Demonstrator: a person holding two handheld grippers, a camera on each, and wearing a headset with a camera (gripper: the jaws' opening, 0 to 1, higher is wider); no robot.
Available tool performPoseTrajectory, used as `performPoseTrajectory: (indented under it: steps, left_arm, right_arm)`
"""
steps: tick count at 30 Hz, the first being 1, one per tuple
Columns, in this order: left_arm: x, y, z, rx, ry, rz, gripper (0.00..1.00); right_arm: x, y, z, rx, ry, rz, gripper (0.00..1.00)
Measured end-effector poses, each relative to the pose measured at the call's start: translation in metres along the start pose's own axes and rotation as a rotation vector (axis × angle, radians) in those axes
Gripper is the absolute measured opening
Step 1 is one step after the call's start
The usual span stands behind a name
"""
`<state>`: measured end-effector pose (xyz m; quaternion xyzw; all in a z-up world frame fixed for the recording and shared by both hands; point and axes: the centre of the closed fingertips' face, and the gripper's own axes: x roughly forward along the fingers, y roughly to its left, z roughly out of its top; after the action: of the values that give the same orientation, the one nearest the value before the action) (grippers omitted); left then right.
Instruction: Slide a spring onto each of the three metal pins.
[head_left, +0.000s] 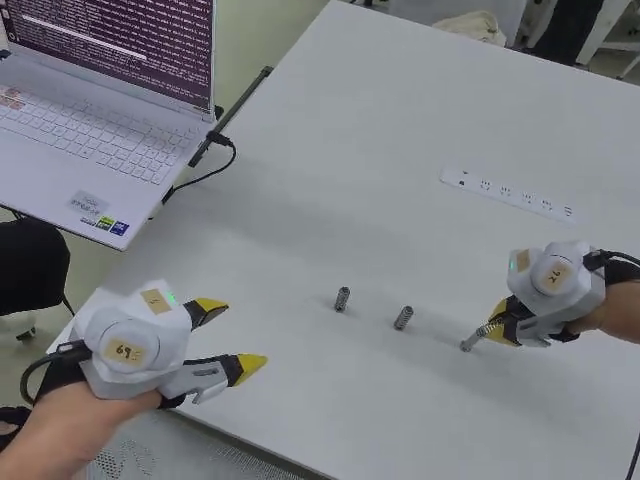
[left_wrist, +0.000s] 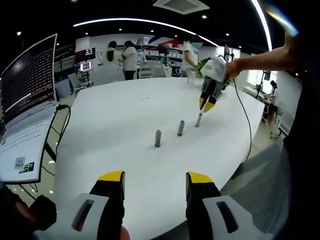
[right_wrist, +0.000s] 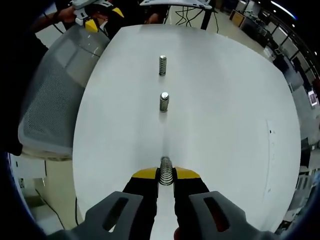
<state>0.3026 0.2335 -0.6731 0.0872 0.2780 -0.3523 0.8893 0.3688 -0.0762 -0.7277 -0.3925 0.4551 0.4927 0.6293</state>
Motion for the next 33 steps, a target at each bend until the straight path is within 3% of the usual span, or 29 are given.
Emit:
performPoseTrajectory:
  steps: [17,33]
  left_arm:
    - [0.001,0.002,0.003,0.004,0.003,0.000,0.44]
    - [-0.003,0.001,0.007,0.001,-0.002,0.004,0.46]
  right_arm:
    - [0.022,0.000,-0.002,-0.073,0.070,0.030,0.09]
    - [0.047,0.002,-0.006,-0.095,0.107,0.064,0.09]
